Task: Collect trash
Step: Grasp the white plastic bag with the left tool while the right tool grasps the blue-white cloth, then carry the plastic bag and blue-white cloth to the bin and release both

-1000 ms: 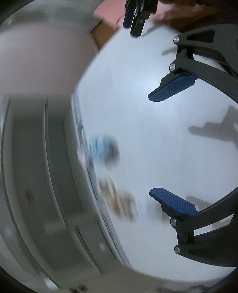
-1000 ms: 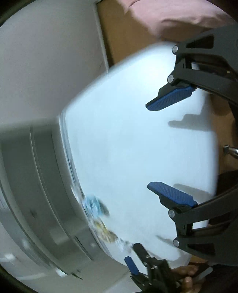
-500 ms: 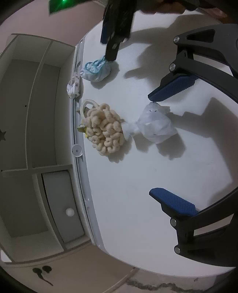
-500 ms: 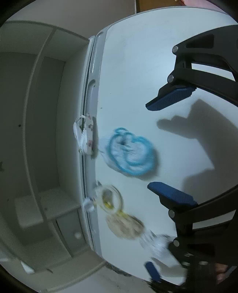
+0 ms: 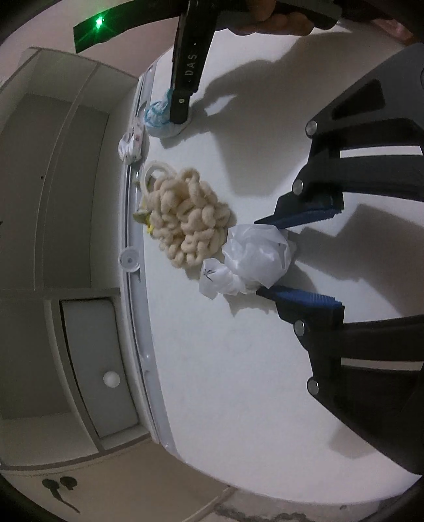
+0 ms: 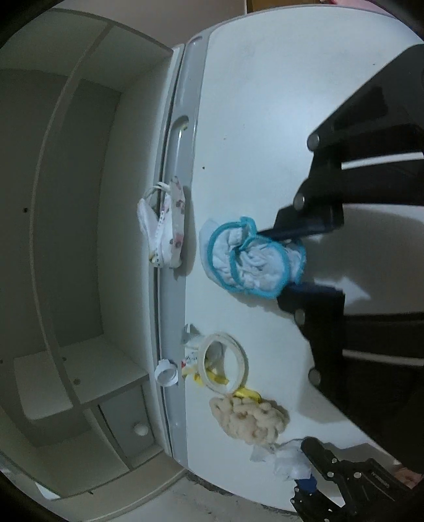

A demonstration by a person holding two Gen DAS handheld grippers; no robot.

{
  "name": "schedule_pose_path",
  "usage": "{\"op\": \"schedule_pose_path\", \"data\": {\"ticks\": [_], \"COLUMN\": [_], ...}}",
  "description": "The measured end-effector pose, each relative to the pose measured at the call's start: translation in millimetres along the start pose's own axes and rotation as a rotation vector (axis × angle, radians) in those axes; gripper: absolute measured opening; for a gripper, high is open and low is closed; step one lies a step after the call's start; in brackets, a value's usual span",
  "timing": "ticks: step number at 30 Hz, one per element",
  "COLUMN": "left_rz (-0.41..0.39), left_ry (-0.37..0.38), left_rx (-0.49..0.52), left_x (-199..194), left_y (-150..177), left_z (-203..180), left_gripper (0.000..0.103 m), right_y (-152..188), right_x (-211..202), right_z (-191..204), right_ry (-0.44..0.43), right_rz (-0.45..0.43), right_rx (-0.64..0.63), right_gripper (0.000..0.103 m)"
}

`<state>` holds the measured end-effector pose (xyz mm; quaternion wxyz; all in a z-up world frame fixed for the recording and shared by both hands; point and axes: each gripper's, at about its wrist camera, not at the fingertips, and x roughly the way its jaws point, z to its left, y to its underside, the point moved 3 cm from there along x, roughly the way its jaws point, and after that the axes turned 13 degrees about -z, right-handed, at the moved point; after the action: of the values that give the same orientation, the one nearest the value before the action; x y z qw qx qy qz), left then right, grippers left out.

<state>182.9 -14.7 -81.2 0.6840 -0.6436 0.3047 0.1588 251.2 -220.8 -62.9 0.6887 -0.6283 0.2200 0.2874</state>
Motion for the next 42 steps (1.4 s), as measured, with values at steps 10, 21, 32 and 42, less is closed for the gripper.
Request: {"op": "schedule_pose_path", "data": {"ticks": [10,21,32,42], "left_rz": [-0.027,-0.053,-0.058,0.016], "left_ry": [0.042,0.307,0.579,0.836], "left_rx": [0.043,0.209,0.397,0.578], "left_x": [-33.8,-67.6,-102.2,-120.2], "left_y": [8.0,24.6,52.0,125.0], "left_z": [-35.9,-188.0,-359.1,-501.8], "left_gripper": [0.031,0.021,0.020,0.020], "right_y": [31.0,127.9,230.8,336.4], "right_x": [-81.4,-211.3,-312.3,-342.7], "right_z": [-36.1,-166.2,-270.9,-348.0], "right_ry": [0.034,0.266,0.458,0.568], "right_rz": [-0.069,-0.125,-0.144,-0.078], "right_rx": [0.038,0.231,0.434,0.623], "right_gripper": [0.018,0.018,0.018,0.018]}}
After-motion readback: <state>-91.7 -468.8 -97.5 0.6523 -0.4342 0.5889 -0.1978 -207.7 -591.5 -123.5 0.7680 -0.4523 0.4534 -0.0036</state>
